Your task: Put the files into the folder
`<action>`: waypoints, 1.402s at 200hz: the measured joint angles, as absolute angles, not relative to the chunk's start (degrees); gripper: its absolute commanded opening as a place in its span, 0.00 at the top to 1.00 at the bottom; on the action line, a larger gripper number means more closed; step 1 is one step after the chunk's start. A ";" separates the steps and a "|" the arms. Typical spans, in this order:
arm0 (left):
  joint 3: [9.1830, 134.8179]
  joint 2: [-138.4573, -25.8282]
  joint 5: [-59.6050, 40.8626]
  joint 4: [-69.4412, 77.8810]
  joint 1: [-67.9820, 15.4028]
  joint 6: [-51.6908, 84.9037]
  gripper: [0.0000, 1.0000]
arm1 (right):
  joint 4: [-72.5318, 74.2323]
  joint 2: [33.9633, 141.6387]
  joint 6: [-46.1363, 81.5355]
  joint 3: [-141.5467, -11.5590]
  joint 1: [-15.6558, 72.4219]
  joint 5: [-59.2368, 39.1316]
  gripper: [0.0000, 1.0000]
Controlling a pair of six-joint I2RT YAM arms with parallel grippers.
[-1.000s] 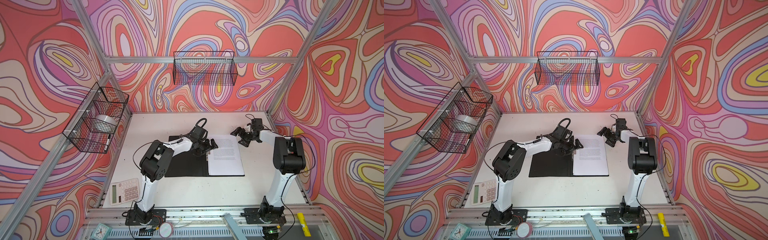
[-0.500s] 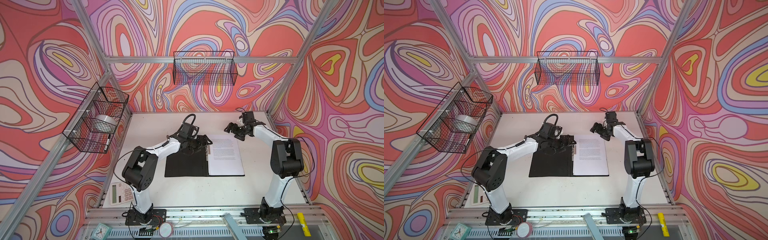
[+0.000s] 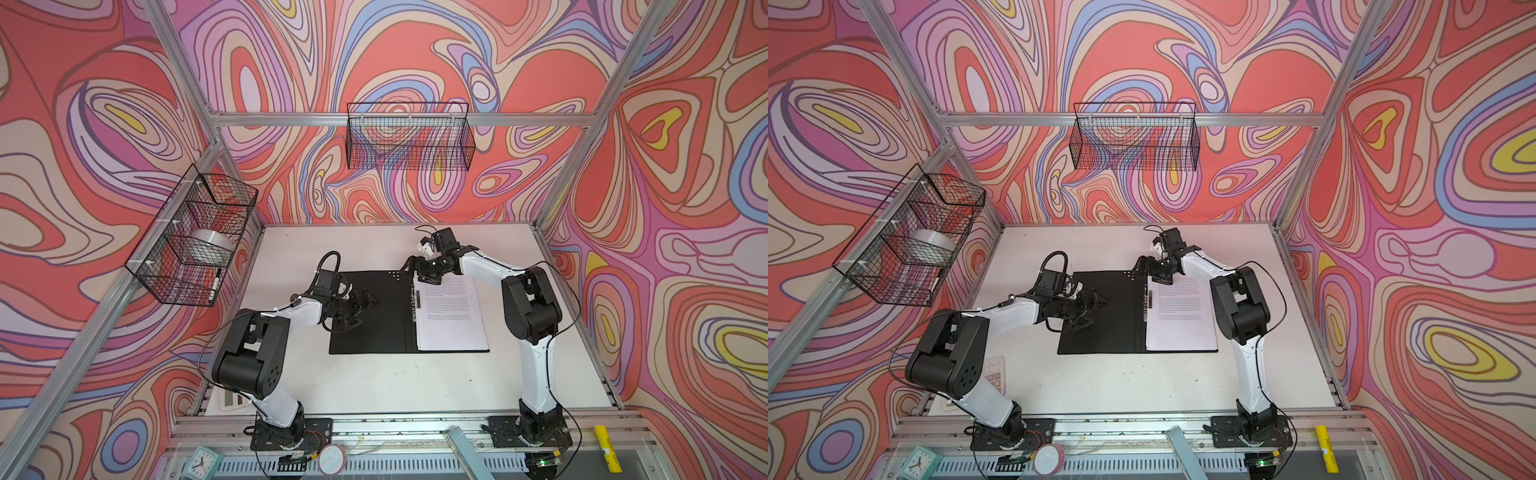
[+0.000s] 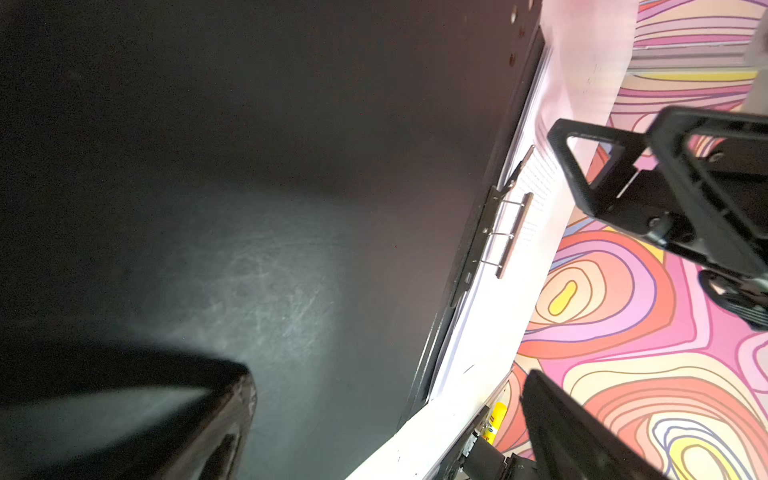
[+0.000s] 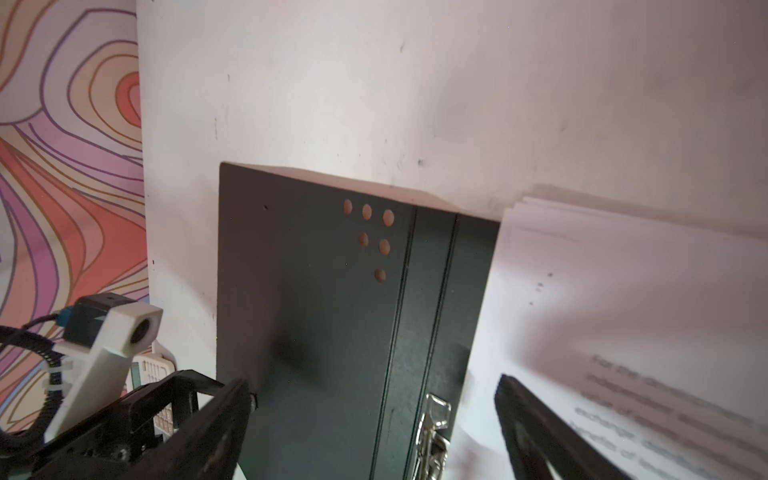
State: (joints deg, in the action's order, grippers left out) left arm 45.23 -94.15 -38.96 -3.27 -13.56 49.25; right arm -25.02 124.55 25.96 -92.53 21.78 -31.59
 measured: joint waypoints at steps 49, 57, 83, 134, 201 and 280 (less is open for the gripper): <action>44.31 -93.86 -39.40 -2.13 -13.06 48.64 0.00 | -25.19 125.32 26.00 -93.14 22.72 -33.58 0.03; 44.25 -93.84 -39.38 -2.09 -13.06 48.60 0.00 | -25.19 125.38 26.00 -93.30 22.74 -34.02 0.03; 44.23 -93.82 -39.33 -2.07 -13.02 48.60 0.00 | -25.12 126.15 26.02 -93.71 22.79 -35.00 0.03; 44.23 -93.82 -39.16 -2.04 -13.02 48.62 0.00 | -24.97 126.56 26.22 -93.71 22.92 -37.43 0.04; 44.23 -93.84 -38.98 -2.04 -13.02 48.66 0.00 | -25.04 126.34 25.74 -93.71 22.94 -39.86 0.05; 43.92 -93.86 -38.98 -1.19 -12.25 48.82 0.00 | -24.82 117.69 26.04 -85.58 24.49 -40.66 0.05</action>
State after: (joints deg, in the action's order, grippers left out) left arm 43.92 -93.86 -38.98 -1.19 -12.25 48.82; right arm -24.82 117.69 26.04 -85.58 24.49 -40.66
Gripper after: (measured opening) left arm 0.993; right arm 0.948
